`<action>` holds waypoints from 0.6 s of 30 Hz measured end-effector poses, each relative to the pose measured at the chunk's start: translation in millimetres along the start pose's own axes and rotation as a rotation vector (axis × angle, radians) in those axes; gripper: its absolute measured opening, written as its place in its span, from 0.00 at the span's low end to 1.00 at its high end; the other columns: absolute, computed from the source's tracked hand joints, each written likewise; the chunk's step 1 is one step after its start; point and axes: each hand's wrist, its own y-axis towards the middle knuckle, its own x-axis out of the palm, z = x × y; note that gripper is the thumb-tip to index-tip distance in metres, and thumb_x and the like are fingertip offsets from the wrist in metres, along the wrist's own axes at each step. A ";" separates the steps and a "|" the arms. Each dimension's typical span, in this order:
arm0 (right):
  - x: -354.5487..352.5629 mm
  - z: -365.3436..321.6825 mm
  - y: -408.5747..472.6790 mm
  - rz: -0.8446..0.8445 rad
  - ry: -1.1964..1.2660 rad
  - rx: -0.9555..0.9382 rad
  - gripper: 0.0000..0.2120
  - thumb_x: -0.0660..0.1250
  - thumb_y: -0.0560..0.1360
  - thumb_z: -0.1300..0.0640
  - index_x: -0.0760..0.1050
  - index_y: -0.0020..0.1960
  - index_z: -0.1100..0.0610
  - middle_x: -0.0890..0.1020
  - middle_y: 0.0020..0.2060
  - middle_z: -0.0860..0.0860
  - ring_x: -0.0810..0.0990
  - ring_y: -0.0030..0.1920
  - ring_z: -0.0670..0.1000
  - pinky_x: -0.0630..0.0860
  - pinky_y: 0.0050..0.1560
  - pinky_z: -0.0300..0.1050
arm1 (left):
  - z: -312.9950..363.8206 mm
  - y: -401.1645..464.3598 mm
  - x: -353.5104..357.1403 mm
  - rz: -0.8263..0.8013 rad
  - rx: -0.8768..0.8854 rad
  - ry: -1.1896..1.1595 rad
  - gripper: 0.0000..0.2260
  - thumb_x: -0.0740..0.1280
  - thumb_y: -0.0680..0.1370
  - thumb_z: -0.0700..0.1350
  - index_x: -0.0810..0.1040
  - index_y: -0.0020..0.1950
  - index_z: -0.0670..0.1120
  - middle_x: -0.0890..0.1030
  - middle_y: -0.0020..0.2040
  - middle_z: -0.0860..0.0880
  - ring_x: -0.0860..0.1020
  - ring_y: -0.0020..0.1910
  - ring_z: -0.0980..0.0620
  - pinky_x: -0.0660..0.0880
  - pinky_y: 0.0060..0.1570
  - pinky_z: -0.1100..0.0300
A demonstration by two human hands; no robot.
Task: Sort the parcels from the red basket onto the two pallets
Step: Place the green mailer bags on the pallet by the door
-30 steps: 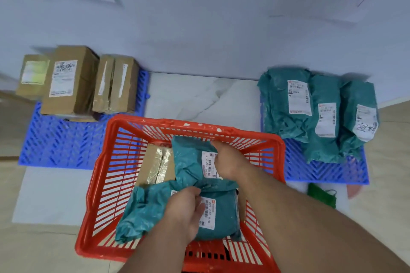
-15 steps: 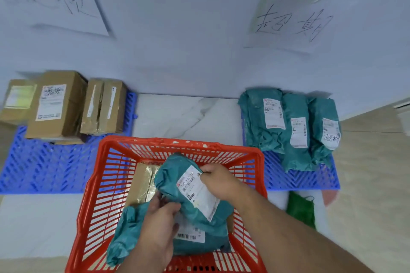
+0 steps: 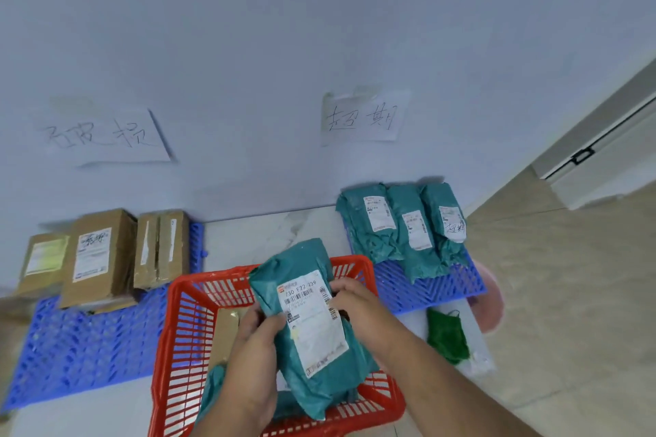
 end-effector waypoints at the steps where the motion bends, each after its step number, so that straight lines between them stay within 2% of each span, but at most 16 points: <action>1: -4.9 -0.5 -9.1 0.027 0.012 -0.009 0.11 0.66 0.73 0.52 0.84 0.51 0.44 0.89 0.47 0.44 0.86 0.50 0.45 0.78 0.52 0.48 | 1.4 -3.5 4.3 -0.018 0.003 -0.003 0.11 0.65 0.81 0.37 0.82 0.58 0.50 0.89 0.54 0.46 0.88 0.49 0.48 0.84 0.39 0.54; 3: -16.2 -2.2 -23.9 0.074 0.035 -0.021 0.10 0.66 0.78 0.55 0.84 0.52 0.45 0.89 0.50 0.48 0.86 0.57 0.54 0.80 0.61 0.57 | 4.6 -9.5 15.0 -0.042 0.012 -0.011 0.11 0.66 0.81 0.37 0.77 0.63 0.44 0.88 0.53 0.42 0.88 0.49 0.43 0.84 0.39 0.54; 7: -44.1 -5.8 -40.9 0.144 0.085 -0.033 0.10 0.66 0.80 0.57 0.84 0.55 0.48 0.89 0.52 0.52 0.86 0.59 0.58 0.77 0.68 0.66 | 11.1 -18.5 45.3 -0.098 0.034 0.045 0.11 0.68 0.81 0.38 0.73 0.61 0.49 0.89 0.50 0.45 0.89 0.44 0.45 0.84 0.36 0.54; 12: -87.6 -8.9 -38.7 0.205 0.113 -0.032 0.10 0.66 0.77 0.55 0.84 0.53 0.46 0.90 0.47 0.49 0.87 0.56 0.56 0.80 0.65 0.66 | 11.3 -14.9 88.0 -0.182 -0.003 0.157 0.10 0.67 0.82 0.42 0.75 0.63 0.50 0.89 0.50 0.49 0.89 0.46 0.48 0.85 0.40 0.53; 16: -123.3 -11.2 -14.7 0.204 0.105 -0.039 0.11 0.66 0.78 0.54 0.83 0.58 0.50 0.89 0.50 0.51 0.87 0.56 0.55 0.81 0.63 0.64 | 6.4 3.7 126.9 -0.195 -0.044 0.222 0.11 0.67 0.82 0.41 0.77 0.63 0.51 0.89 0.51 0.49 0.89 0.48 0.48 0.85 0.52 0.45; 18: -142.3 -13.3 6.2 0.211 0.101 -0.035 0.10 0.66 0.79 0.56 0.83 0.58 0.51 0.90 0.50 0.51 0.88 0.54 0.55 0.83 0.61 0.62 | 5.1 22.0 148.4 -0.167 -0.070 0.262 0.10 0.67 0.82 0.41 0.78 0.63 0.50 0.90 0.51 0.49 0.89 0.47 0.48 0.86 0.51 0.45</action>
